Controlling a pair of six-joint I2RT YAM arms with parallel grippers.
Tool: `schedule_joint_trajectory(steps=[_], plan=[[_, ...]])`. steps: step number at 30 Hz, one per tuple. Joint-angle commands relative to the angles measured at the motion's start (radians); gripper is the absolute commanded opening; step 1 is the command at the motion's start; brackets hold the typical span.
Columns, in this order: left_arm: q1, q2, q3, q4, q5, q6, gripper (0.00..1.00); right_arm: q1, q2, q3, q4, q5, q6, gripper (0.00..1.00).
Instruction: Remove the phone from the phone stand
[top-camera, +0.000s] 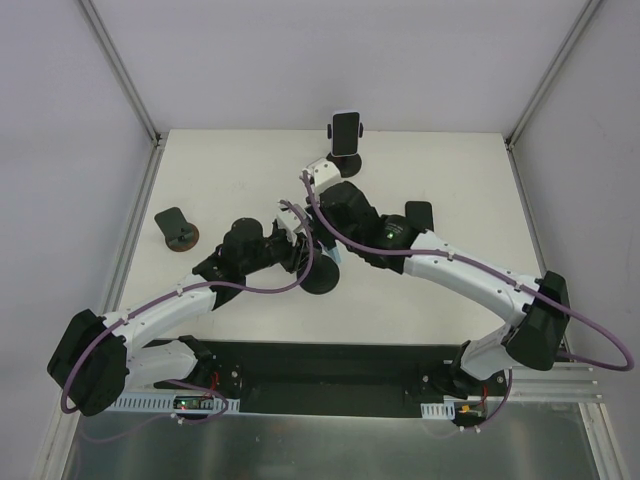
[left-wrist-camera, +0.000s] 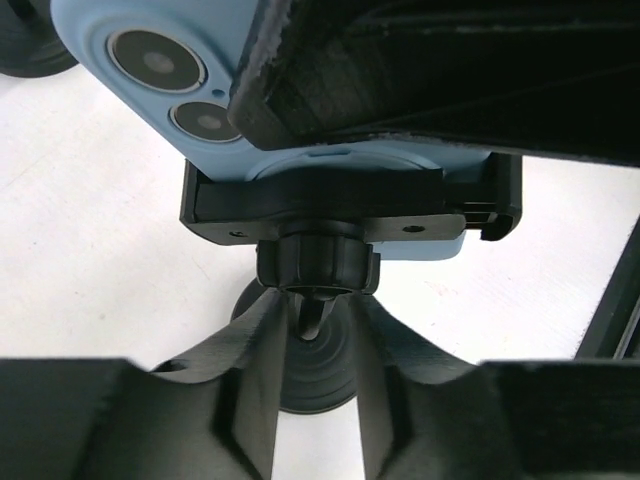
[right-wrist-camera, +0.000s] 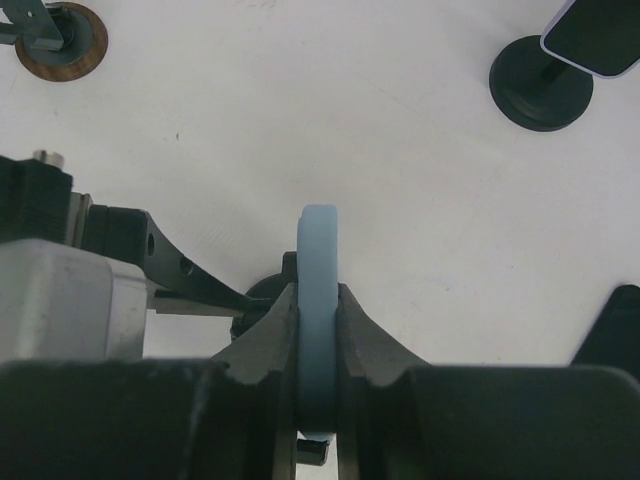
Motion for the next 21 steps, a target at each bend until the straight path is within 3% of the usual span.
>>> schedule_joint_trajectory(steps=[1,5,9,21], plan=[[-0.004,-0.025,0.028,0.025,0.010,0.000,0.34,-0.002,-0.041,-0.028,0.024,-0.018,0.014,0.01],[-0.004,-0.031,0.025,0.035,0.039,-0.002,0.48,0.002,-0.057,-0.049,0.055,-0.049,0.014,0.01],[-0.002,-0.044,0.019,0.055,0.050,-0.015,0.54,0.011,-0.067,-0.069,0.082,-0.072,0.000,0.01],[0.012,-0.078,-0.001,0.095,0.044,-0.052,0.54,0.030,-0.102,-0.144,0.163,-0.161,-0.037,0.01]])
